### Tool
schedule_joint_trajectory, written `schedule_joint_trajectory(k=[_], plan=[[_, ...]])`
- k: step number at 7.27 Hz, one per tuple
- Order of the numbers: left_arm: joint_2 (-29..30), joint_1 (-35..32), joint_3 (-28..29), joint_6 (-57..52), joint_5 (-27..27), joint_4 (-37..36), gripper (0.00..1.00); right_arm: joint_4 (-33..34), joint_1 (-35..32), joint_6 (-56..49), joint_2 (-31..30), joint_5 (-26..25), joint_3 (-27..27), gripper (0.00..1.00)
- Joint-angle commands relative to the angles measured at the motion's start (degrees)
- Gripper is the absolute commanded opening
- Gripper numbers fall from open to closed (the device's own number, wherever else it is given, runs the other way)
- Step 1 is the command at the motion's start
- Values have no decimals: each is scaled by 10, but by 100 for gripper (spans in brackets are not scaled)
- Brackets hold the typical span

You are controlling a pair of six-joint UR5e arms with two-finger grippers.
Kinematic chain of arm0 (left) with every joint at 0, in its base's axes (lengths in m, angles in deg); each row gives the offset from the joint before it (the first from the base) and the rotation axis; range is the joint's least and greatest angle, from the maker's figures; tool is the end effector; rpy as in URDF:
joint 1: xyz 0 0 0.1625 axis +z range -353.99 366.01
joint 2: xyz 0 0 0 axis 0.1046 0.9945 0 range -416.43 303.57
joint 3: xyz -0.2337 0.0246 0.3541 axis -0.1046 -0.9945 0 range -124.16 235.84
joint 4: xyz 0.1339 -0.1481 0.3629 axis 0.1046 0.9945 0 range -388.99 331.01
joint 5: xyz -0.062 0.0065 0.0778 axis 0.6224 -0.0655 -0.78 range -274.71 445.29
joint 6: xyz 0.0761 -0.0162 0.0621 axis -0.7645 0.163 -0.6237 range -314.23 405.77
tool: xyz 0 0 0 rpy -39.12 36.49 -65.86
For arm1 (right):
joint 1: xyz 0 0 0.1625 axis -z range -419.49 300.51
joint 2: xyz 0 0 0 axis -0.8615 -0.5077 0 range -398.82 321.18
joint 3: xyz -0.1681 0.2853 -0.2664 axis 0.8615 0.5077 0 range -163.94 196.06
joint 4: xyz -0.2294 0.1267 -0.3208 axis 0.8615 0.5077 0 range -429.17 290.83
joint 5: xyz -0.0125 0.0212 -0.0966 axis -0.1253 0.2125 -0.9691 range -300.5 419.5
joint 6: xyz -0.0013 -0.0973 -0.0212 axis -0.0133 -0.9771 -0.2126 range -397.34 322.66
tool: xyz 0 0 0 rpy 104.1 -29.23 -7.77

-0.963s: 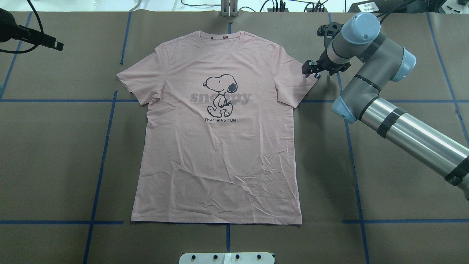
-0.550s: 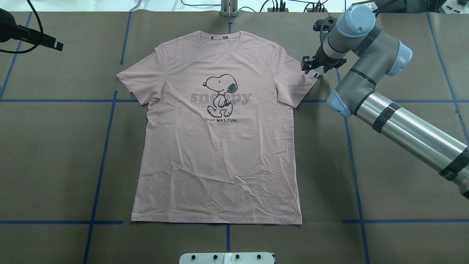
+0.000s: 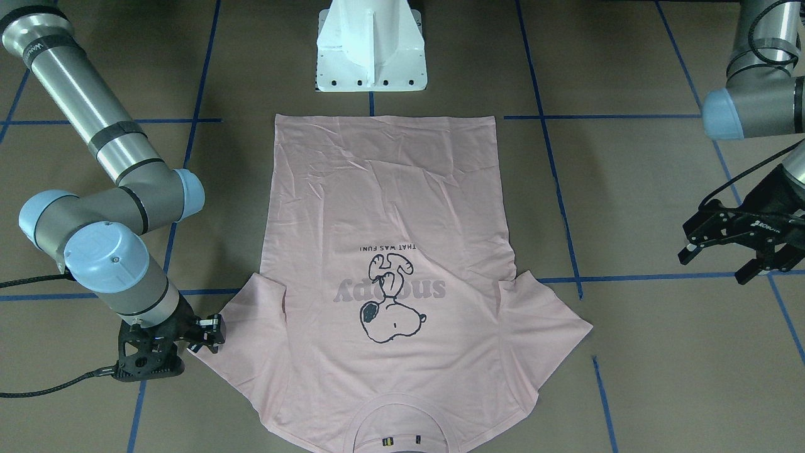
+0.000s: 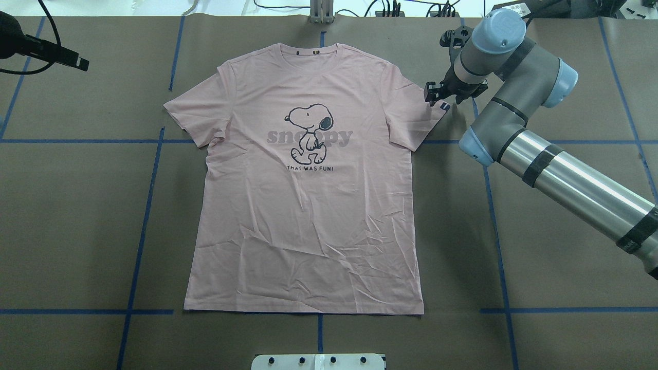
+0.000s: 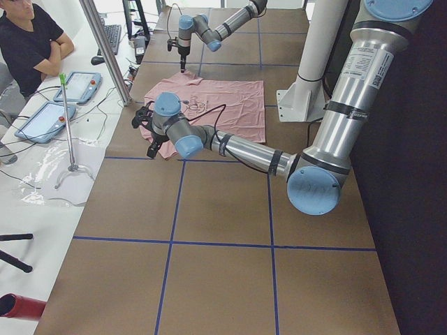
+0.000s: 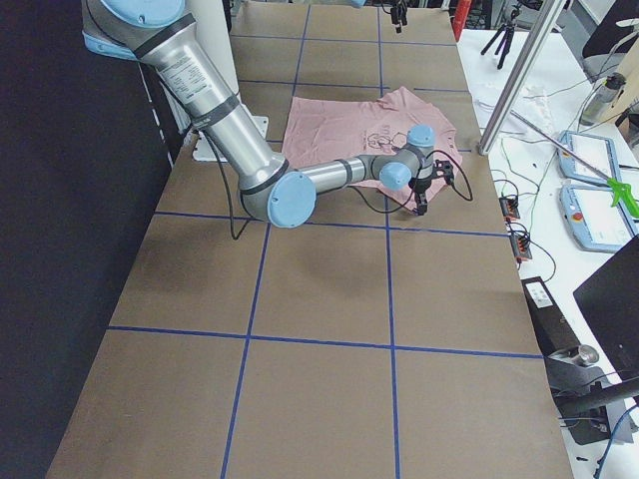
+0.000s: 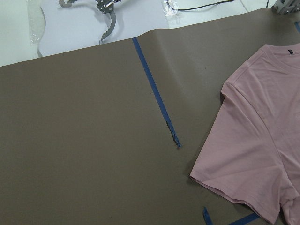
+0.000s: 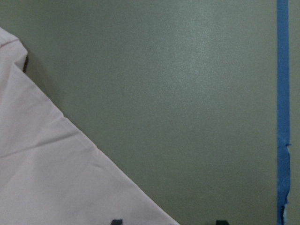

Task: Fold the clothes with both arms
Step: 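Move the right gripper over the sleeve nearest it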

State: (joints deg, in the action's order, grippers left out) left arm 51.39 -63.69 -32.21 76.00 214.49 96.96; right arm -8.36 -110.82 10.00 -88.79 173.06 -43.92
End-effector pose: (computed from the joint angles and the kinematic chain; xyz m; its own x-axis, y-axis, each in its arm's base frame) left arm 0.1524 -0.6148 0.4291 0.5870 0.3430 -0.7333 0.0938 0.8709 0.4824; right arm -0.4234 -0.6788 0.4275 0.7340 -0.0767 0.6748 -0.0823 0.9762 0.2006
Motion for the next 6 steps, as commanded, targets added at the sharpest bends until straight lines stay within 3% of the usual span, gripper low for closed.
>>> schedule_joint_trajectory(k=[1, 4, 5, 6], plan=[[0, 0, 0, 0, 0, 0, 100, 0, 0, -1, 0, 0, 1, 71], [0, 0, 0, 0, 0, 0, 100, 0, 0, -11, 0, 1, 1, 11], [0, 0, 0, -1, 0, 0, 100, 0, 0, -14, 0, 1, 1, 0], [1, 0, 0, 0, 0, 0, 100, 0, 0, -13, 1, 1, 1, 0]])
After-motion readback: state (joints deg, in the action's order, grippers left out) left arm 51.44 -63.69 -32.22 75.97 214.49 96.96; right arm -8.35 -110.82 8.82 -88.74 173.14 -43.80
